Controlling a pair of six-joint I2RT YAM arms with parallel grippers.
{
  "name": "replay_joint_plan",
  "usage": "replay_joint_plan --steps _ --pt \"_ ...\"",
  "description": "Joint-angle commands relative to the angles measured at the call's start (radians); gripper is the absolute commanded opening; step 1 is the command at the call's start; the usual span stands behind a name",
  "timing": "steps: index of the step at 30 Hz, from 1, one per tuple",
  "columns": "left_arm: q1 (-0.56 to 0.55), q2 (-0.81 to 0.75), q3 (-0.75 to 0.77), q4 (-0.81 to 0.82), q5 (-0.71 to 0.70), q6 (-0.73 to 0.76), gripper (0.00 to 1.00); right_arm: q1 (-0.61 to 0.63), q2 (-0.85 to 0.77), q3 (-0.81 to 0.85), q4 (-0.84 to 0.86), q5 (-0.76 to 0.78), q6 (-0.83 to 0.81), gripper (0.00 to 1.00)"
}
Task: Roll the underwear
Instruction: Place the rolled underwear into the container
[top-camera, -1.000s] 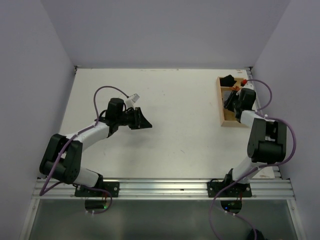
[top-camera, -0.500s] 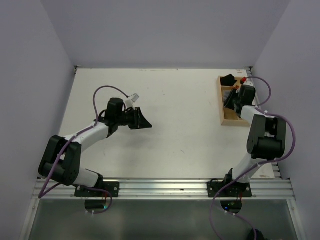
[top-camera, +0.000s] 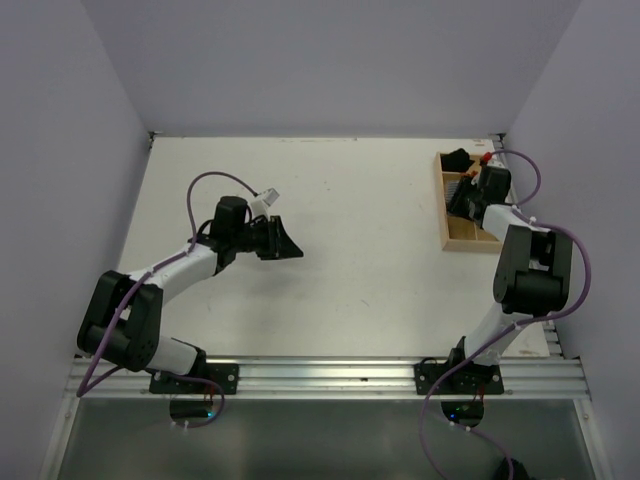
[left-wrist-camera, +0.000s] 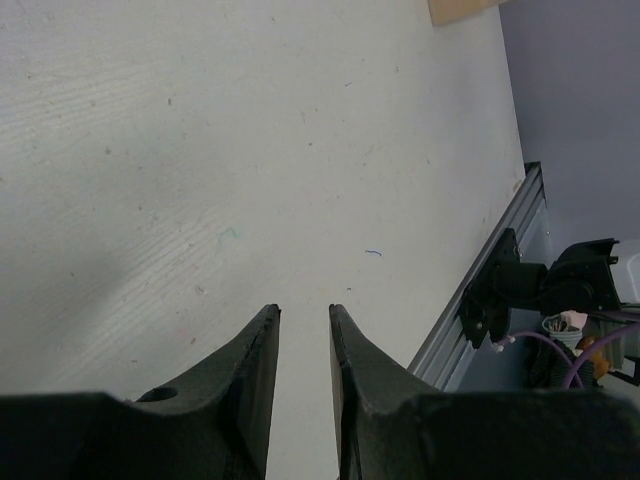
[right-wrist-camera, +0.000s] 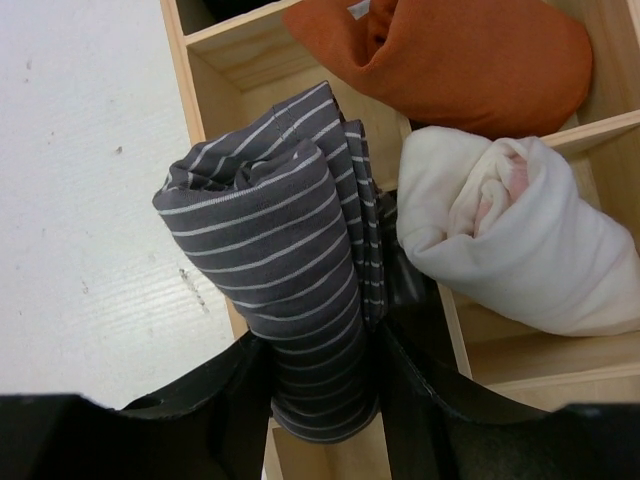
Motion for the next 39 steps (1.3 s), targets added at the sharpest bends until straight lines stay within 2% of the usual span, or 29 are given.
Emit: replay_joint_plan --steps 1,9,19,23,27,35,36,37,39 --pt "-0.003 -0.022 0.043 0.007 0.012 0.018 0.31 -0.008 0.015 0.008 -0.108 0.048 -0.003 0.47" --pt "-0.002 -0.040 0.015 0.001 0.007 0.019 0.31 -0.008 0.011 0.026 -0.113 0.047 0.003 0.50" --pt "-0.003 -0.040 0.046 -0.002 0.006 0.013 0.31 -0.007 0.006 0.140 -0.248 0.056 -0.007 0.59" --pt "-0.003 -0.042 0.052 -0.001 0.006 0.009 0.31 -0.008 -0.023 0.159 -0.282 0.047 -0.005 0.66" --pt "-0.003 -0.046 0.061 0.002 0.004 0.000 0.31 -0.007 -0.048 0.202 -0.329 0.031 -0.010 0.67" --pt "-0.003 -0.034 0.132 -0.012 -0.010 -0.014 0.31 -0.007 -0.113 0.325 -0.556 0.018 0.058 0.67" --pt "-0.003 -0.033 0.148 -0.001 -0.010 -0.025 0.31 -0.003 -0.139 0.334 -0.579 0.002 0.091 0.74" --pt "-0.002 -0.034 0.161 0.004 -0.011 -0.033 0.31 0.004 -0.156 0.341 -0.620 -0.033 0.108 0.99" --pt "-0.003 -0.036 0.207 0.004 -0.017 -0.043 0.31 0.024 -0.201 0.347 -0.645 -0.065 0.141 0.99"
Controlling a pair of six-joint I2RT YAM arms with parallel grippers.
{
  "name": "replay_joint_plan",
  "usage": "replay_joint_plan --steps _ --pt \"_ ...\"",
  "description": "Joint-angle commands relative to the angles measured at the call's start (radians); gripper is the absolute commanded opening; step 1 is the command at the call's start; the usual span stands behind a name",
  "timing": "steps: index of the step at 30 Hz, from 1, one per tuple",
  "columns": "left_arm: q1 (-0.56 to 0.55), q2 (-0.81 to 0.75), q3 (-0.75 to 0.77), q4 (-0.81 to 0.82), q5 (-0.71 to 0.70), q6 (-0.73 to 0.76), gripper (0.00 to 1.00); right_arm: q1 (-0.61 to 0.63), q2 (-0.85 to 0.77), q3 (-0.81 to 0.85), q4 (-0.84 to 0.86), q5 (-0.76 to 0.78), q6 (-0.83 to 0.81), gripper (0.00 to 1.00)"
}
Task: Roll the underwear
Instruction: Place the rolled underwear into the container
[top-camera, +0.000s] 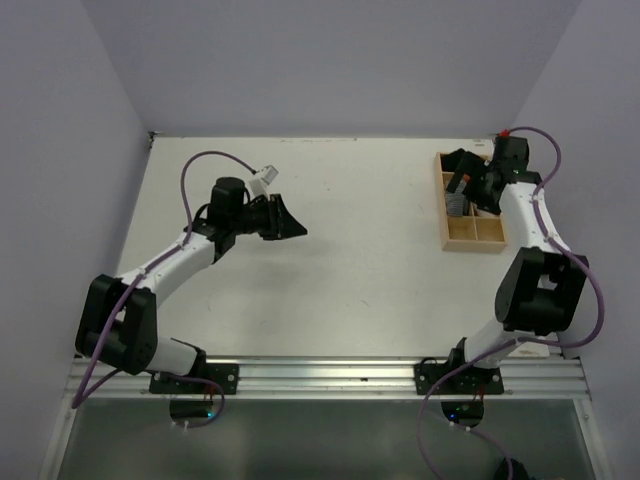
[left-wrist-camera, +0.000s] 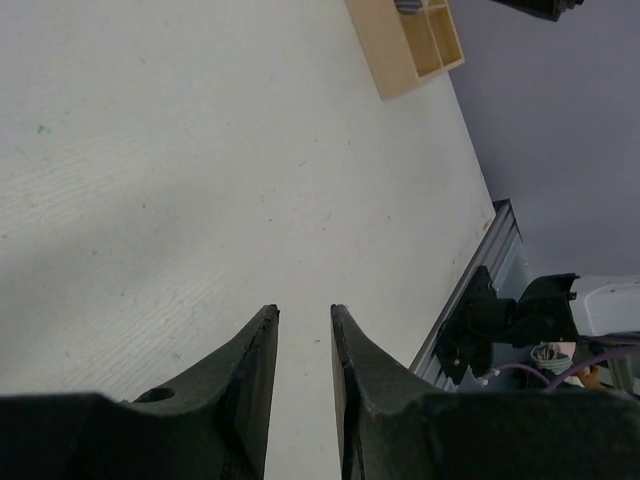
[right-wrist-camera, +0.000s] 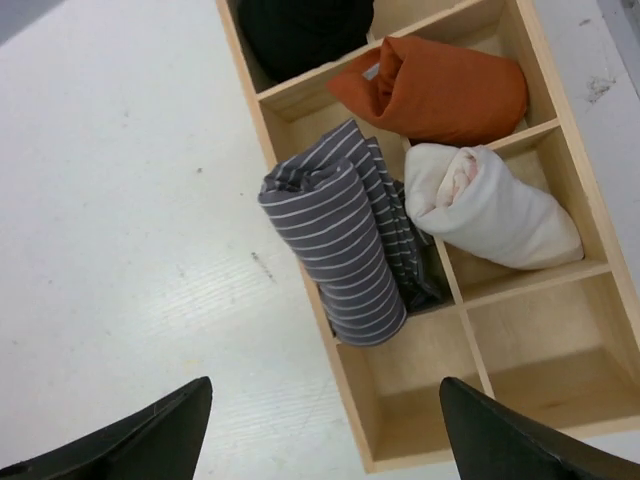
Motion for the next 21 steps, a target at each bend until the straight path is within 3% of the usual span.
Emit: replay_joint_plan --steps 1,6,9,12,17,21 --pt "-0.003 -0.016 0.104 0.021 -0.010 -0.037 0.32 0.051 -0.149 0.058 -0.147 -0.066 0.084 0.99" --pt "-0.002 -0.019 0.236 -0.075 -0.028 -0.037 0.38 0.222 -0.242 0.093 -0.312 0.000 0.109 0.99" --pt "-0.003 -0.054 0.245 -0.060 -0.042 -0.077 0.57 0.300 -0.311 0.081 -0.359 -0.053 0.126 0.99" --pt "-0.002 -0.075 0.279 -0.103 -0.051 -0.077 1.00 0.334 -0.411 0.050 -0.365 -0.086 0.164 0.99" --pt "-0.005 -0.134 0.281 -0.198 -0.080 -0.045 1.00 0.336 -0.502 0.021 -0.409 -0.192 0.202 0.99" --pt "-0.005 -0.250 0.239 -0.168 -0.088 -0.077 1.00 0.336 -0.555 0.007 -0.438 -0.250 0.186 0.99"
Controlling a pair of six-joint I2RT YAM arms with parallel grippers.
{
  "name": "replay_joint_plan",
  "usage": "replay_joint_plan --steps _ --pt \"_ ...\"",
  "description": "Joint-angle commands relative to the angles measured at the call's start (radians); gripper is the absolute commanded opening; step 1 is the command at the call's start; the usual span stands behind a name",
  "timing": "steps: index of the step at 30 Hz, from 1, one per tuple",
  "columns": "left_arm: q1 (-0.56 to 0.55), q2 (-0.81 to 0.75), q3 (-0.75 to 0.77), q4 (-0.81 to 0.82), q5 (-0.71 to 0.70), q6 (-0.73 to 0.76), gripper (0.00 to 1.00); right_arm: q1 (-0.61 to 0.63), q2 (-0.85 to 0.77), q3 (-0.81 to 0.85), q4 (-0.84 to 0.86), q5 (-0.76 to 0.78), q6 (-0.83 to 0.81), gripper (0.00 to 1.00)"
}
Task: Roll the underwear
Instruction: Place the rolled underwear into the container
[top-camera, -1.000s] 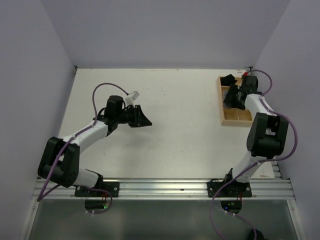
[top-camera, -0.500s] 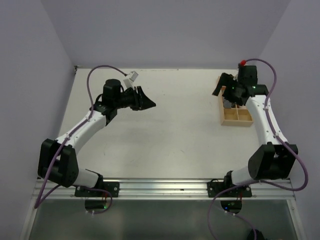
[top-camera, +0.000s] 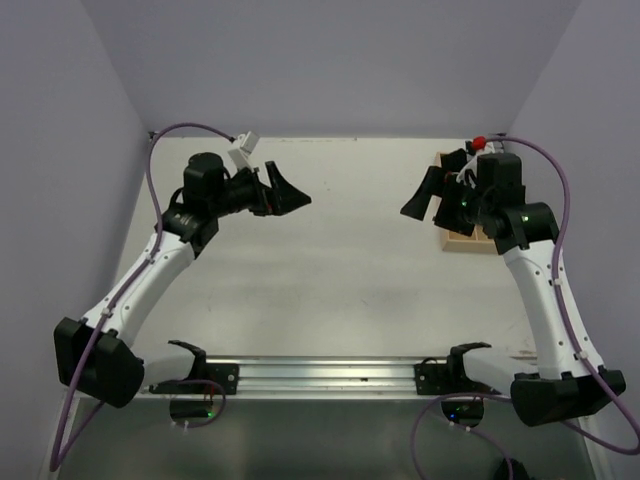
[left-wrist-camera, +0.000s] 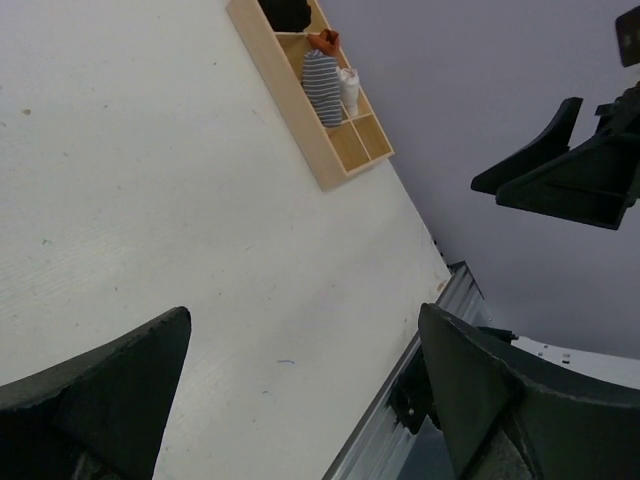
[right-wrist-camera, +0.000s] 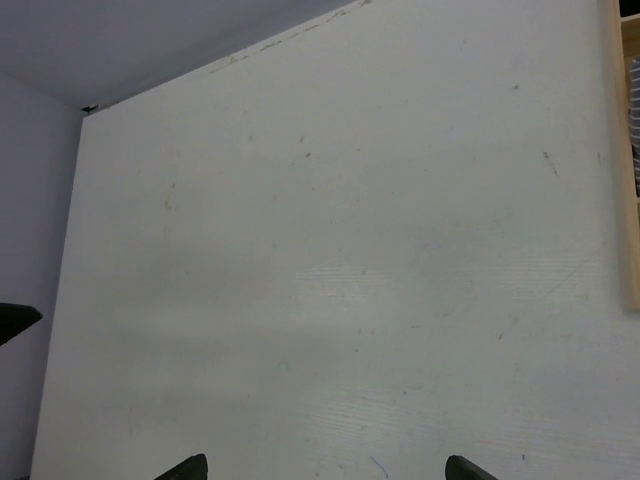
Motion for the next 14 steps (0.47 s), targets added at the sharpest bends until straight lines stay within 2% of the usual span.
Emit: replay_joint_plan --steps 1,8,14 --pt "-0.004 -0.127 -0.014 0.010 -0.020 -0.016 1.00 0.000 -0.048 -0.026 -0.053 -0.082 0.011 0.99" --pt "-0.004 -0.242 -0.075 0.074 -0.030 -0.067 1.00 0.000 -0.106 -0.026 -0.050 -0.094 0.002 0.99" --pt "-0.005 -0.289 -0.112 0.062 -0.020 -0.074 1.00 -0.002 -0.132 -0.029 -0.057 -0.114 0.008 0.99"
